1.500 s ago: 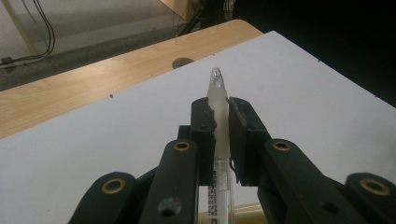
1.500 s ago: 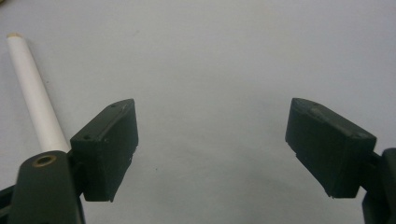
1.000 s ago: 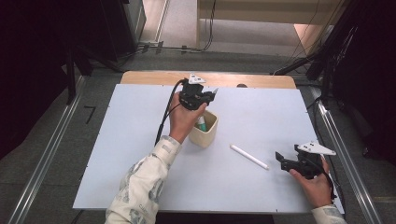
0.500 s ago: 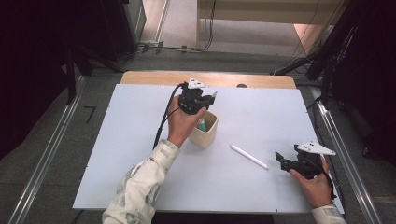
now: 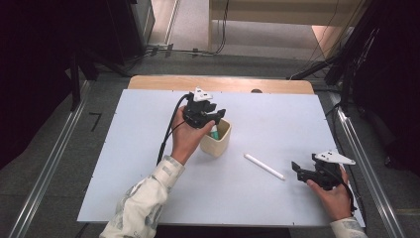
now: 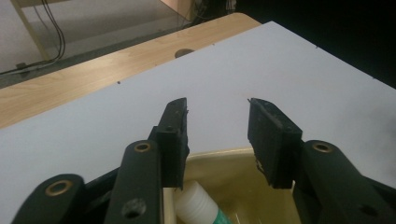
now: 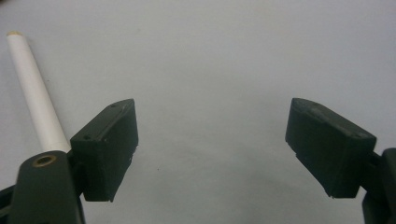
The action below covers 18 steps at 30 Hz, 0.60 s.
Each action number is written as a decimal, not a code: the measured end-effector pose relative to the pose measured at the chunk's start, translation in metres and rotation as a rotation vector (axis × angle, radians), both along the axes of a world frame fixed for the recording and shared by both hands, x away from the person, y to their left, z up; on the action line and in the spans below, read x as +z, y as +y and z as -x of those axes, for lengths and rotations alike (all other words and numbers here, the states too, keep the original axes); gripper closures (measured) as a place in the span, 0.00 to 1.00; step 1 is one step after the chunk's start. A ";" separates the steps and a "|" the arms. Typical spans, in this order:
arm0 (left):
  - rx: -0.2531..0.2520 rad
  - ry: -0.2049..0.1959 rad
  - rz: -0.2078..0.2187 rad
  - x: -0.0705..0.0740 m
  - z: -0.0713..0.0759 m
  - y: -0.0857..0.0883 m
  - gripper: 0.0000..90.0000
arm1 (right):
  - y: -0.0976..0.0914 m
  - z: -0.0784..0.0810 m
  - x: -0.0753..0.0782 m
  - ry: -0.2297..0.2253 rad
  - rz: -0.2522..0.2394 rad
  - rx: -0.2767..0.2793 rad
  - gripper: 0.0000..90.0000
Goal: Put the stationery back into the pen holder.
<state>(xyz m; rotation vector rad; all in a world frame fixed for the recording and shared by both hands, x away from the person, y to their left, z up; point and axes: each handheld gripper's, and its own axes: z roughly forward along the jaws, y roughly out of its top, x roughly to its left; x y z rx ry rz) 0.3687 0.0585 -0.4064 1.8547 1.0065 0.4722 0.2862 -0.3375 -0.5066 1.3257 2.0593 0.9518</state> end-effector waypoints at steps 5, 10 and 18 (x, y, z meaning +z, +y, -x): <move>0.003 -0.007 0.014 -0.001 0.006 0.003 0.59 | 0.001 0.000 0.000 0.000 0.001 0.002 0.17; 0.019 -0.048 0.041 0.000 0.014 0.010 0.52 | 0.001 0.000 0.000 -0.002 0.003 0.000 0.17; 0.044 -0.050 0.044 -0.002 0.018 0.020 0.51 | 0.001 0.000 0.000 0.001 0.005 0.000 0.17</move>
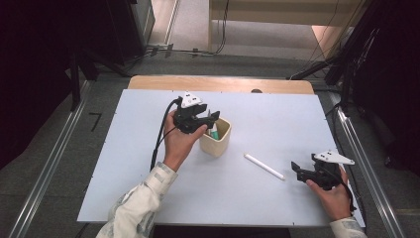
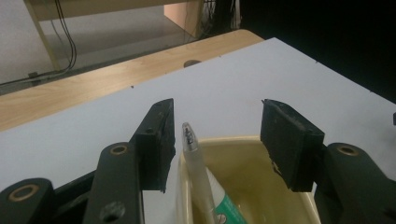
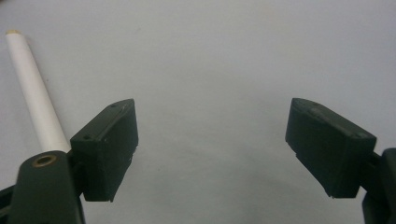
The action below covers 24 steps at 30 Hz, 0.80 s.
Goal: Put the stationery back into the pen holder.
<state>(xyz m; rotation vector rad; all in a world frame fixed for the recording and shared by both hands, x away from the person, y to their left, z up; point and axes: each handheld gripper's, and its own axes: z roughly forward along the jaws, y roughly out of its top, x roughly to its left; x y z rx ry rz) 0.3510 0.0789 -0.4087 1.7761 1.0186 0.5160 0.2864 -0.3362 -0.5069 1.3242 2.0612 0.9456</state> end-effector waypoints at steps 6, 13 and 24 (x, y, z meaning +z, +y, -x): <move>0.032 0.013 0.005 -0.009 0.008 0.008 0.50 | 0.000 0.000 0.000 0.000 0.000 0.000 0.17; 0.049 0.023 0.036 -0.016 0.021 0.023 0.48 | 0.001 0.000 0.000 0.001 0.003 0.001 0.17; 0.082 0.038 0.016 -0.034 0.038 0.041 0.46 | 0.002 0.000 0.000 0.005 0.004 0.004 0.17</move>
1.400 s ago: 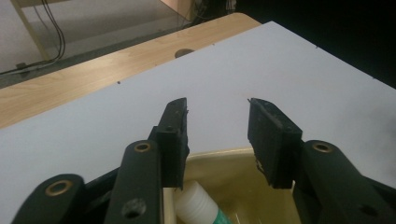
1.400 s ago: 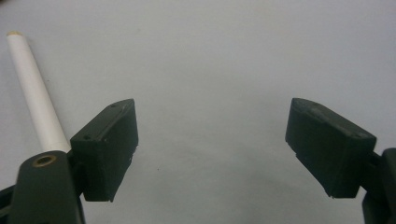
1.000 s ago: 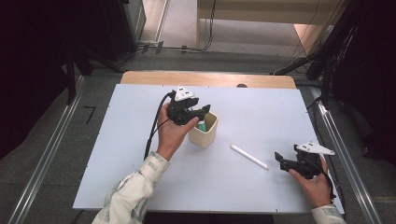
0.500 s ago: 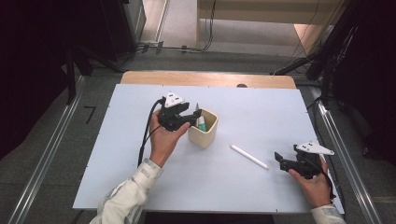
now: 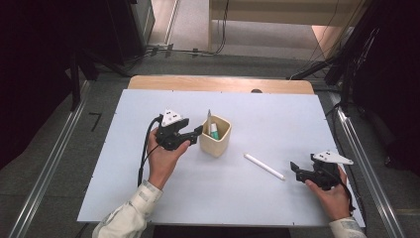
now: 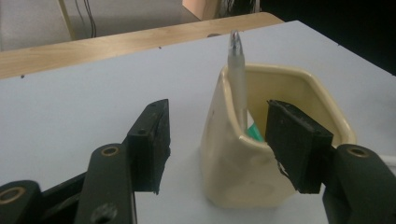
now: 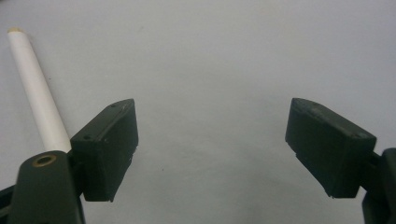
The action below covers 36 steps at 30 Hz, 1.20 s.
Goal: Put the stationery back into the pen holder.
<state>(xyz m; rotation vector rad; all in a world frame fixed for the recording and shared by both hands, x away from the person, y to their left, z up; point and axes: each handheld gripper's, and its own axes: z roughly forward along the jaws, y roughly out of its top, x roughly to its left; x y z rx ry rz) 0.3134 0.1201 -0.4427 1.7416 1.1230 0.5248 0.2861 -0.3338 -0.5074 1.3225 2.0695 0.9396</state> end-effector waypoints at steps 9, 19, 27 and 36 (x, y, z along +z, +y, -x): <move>0.019 0.035 -0.005 -0.016 0.019 0.021 0.44 | 0.002 0.000 -0.001 0.004 -0.001 0.004 0.18; 0.070 0.079 -0.032 -0.037 0.034 0.037 0.44 | 0.006 0.000 0.000 0.010 -0.012 0.017 0.18; 0.094 0.094 -0.041 -0.045 0.045 0.049 0.42 | 0.014 -0.001 0.001 0.016 -0.025 0.037 0.18; 0.128 0.109 -0.037 -0.053 0.054 0.063 0.41 | 0.025 -0.006 0.001 0.024 -0.030 0.059 0.20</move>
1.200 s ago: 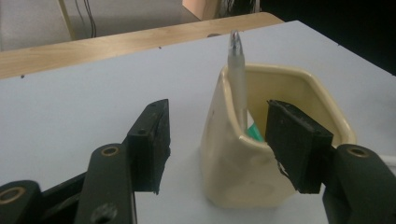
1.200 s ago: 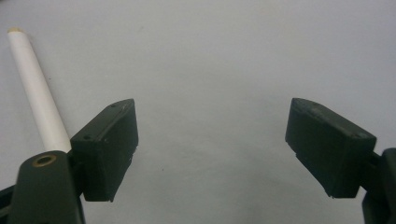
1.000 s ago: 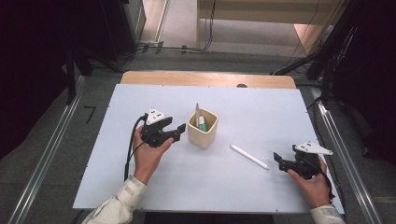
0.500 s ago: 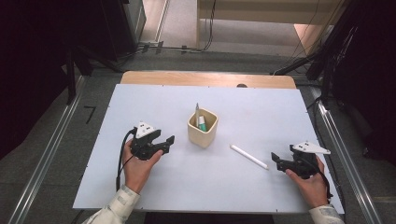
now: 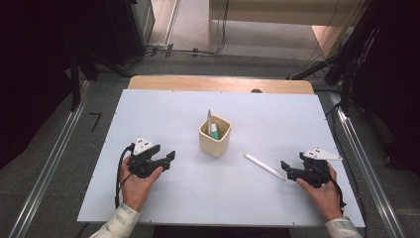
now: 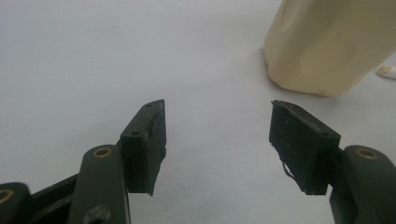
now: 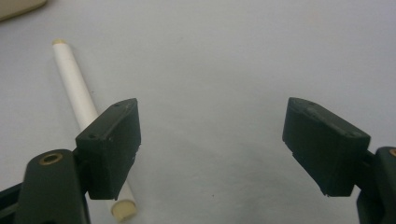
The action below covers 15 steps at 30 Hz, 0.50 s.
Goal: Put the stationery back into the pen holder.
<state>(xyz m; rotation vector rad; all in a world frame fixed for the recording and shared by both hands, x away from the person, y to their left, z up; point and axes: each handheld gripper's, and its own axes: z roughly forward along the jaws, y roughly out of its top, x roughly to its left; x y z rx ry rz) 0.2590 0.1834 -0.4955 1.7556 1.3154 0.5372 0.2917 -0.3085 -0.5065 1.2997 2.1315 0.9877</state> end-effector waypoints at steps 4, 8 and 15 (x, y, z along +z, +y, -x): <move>0.002 0.017 0.005 -0.004 0.004 0.005 0.41 | 0.005 -0.001 0.000 0.004 -0.007 0.022 0.22; 0.010 0.017 0.013 -0.005 0.007 0.010 0.41 | 0.012 -0.001 0.000 0.005 -0.008 0.049 0.24; 0.020 0.023 0.014 -0.008 0.009 0.015 0.41 | 0.027 -0.002 0.000 0.012 0.000 0.100 0.31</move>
